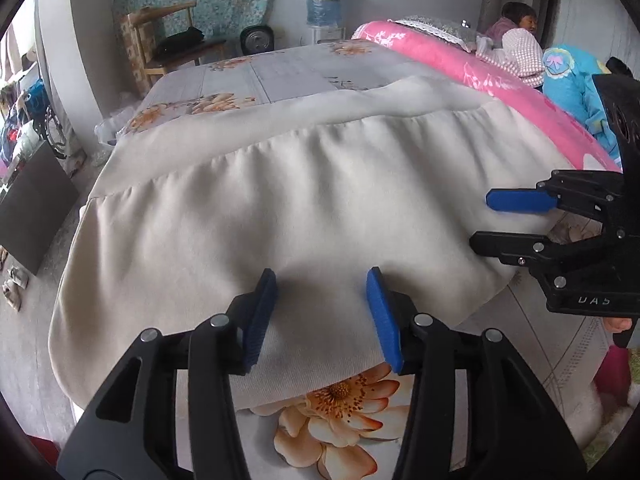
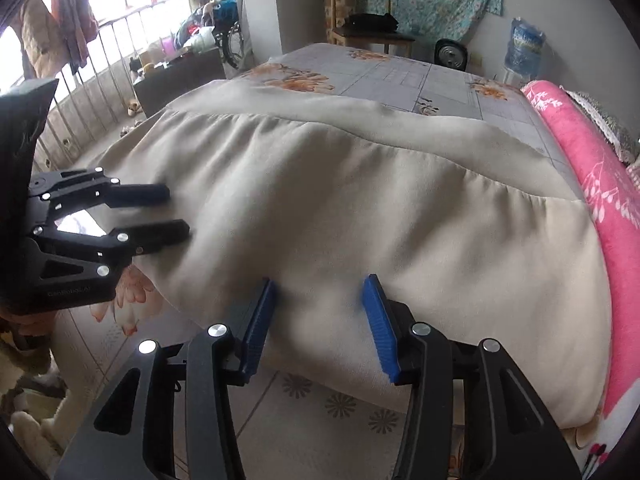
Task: Fold large clothes
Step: 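Withdraw both open tools from the folded jacket bundle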
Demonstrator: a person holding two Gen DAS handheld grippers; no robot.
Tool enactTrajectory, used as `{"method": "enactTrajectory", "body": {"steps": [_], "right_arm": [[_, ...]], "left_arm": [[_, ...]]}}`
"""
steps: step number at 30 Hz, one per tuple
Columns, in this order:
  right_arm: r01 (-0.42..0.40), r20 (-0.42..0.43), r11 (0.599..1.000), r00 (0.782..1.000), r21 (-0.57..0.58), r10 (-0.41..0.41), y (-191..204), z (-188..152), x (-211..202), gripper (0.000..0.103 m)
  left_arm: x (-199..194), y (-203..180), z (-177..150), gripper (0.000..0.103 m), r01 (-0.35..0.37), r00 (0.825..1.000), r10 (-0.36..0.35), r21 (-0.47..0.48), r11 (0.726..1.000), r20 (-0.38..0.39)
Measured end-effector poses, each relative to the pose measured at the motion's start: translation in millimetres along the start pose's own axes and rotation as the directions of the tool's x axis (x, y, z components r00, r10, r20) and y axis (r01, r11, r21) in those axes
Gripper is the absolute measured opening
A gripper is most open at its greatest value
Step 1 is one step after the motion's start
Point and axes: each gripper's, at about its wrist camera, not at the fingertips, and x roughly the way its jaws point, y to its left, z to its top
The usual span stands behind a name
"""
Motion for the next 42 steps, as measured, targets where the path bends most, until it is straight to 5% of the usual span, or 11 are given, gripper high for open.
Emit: {"method": "enactTrajectory", "body": {"steps": [4,8,10,15,19,21,23,28,31,40,42], "right_arm": [[-0.019,0.082,1.0,0.996,0.001,0.019,5,3,-17,0.046],[-0.003,0.058,1.0,0.998,-0.031,0.004,16,-5,7,0.046],[0.004,0.053,1.0,0.999,-0.028,-0.003,13,-5,5,0.047],[0.147,0.09,0.989,0.985,0.028,-0.149,-14,-15,-31,0.047],[0.225,0.056,0.953,0.969,0.205,-0.241,-68,-32,-39,0.051],[0.194,0.005,0.944,0.979,0.266,-0.202,-87,-42,-28,0.064],[0.18,0.01,0.947,0.982,0.267,-0.19,-88,-44,-31,0.064],[0.244,0.078,0.918,0.957,0.313,-0.281,-93,-48,-63,0.075],[0.257,-0.008,0.894,0.962,0.367,-0.273,-110,-64,-43,0.077],[0.198,0.081,0.935,0.97,0.293,-0.23,-61,-75,-86,0.078],[0.18,0.097,0.941,0.972,0.287,-0.215,-48,-80,-95,0.085]], "left_arm": [[-26,-3,4,0.046,0.038,0.995,-0.038,0.005,0.999,0.096],[7,-6,2,0.051,-0.021,1.0,0.021,-0.011,1.0,-0.009],[5,-4,0,0.051,-0.026,0.999,0.026,-0.015,1.0,0.021],[-31,13,-6,0.052,-0.08,0.992,0.085,-0.053,0.995,0.092],[-40,54,-20,0.058,-0.147,0.985,0.158,-0.164,0.976,0.061],[-30,80,-26,0.058,-0.122,0.992,0.124,-0.259,0.958,-0.009],[-35,93,-29,0.058,-0.062,0.997,0.07,-0.319,0.946,0.014],[-59,87,-30,0.074,-0.07,0.99,0.105,-0.308,0.949,0.099],[-39,88,-36,0.076,-0.114,0.993,0.122,-0.306,0.945,0.006],[-98,46,-31,0.084,-0.109,0.978,0.145,-0.225,0.968,0.153],[-107,33,-34,0.089,-0.114,0.977,0.148,-0.212,0.971,0.152]]}}
